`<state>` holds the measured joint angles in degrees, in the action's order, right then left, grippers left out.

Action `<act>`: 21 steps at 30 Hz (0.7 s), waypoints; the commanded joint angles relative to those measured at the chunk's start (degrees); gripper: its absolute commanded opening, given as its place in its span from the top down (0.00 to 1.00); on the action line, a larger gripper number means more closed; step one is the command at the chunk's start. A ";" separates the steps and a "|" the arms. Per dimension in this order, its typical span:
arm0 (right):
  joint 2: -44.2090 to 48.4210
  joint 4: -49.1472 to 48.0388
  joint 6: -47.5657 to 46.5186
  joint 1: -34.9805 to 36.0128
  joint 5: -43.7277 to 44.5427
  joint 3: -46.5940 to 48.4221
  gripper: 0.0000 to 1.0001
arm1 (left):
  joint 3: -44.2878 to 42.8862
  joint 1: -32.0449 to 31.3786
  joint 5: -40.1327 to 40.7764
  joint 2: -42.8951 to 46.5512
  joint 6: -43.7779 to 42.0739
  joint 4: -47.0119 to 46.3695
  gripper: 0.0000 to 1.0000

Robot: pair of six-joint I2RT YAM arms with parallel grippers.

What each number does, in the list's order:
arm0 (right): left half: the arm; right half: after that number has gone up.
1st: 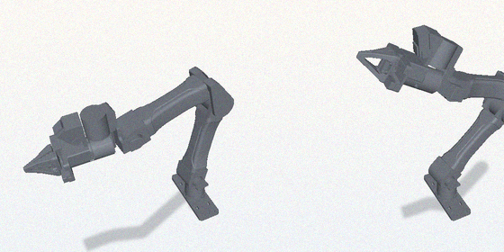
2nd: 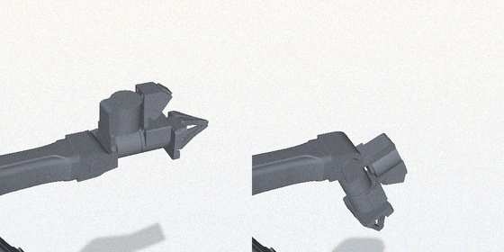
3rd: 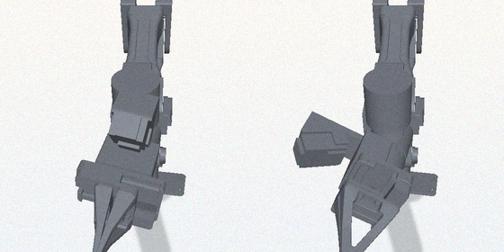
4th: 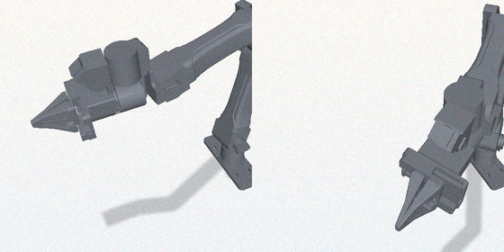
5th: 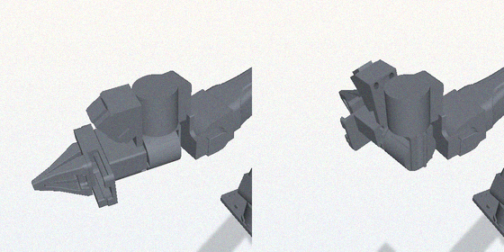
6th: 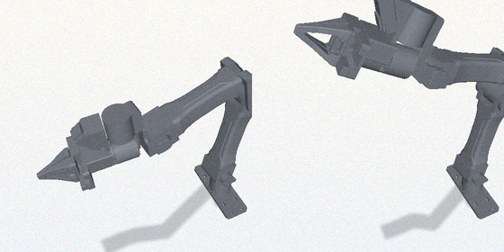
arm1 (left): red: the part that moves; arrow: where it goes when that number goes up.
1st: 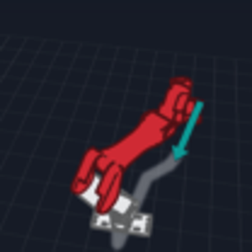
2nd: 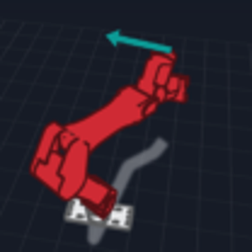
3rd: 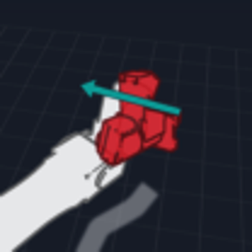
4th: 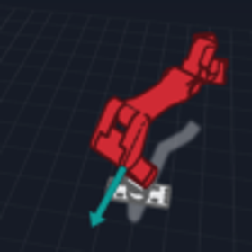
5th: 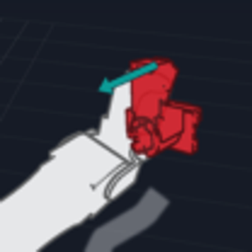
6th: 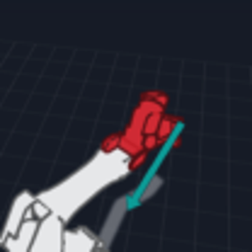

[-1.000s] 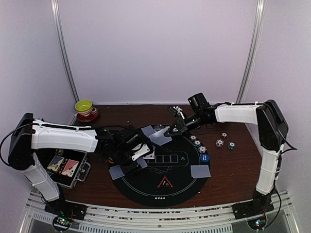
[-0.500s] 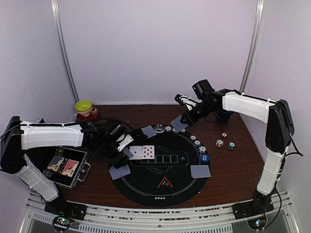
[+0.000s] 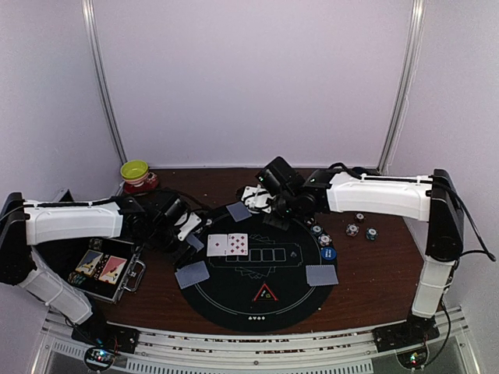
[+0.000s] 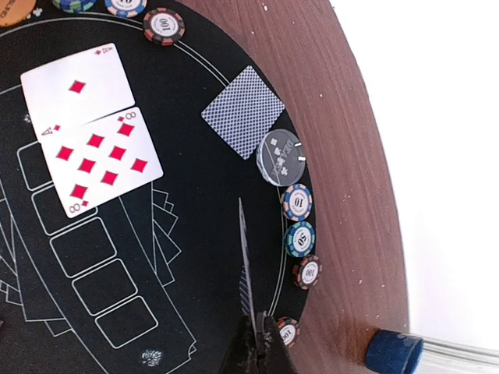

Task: Distribute texas hold em gaming equipment
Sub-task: Flop the poker card in the community card area.

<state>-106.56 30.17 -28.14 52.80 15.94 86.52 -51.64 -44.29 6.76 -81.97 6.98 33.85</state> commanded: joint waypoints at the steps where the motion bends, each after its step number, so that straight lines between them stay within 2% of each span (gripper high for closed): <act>1: -3.49 -2.46 -5.20 2.23 11.41 -0.35 1.00 | 0.54 0.61 -0.09 1.62 0.41 -3.55 0.34; 7: -8.00 -4.69 -7.88 4.27 14.44 -0.12 1.00 | 0.75 0.95 -0.07 2.02 0.42 -3.78 0.34; 21: -12.69 -8.01 -9.59 8.06 12.35 -1.62 1.00 | 0.66 1.22 -0.43 1.50 0.32 -3.84 0.34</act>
<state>-117.49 23.97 -37.39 60.01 28.12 85.93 -51.11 -43.48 6.66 -81.30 6.98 32.49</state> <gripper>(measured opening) 0.010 0.658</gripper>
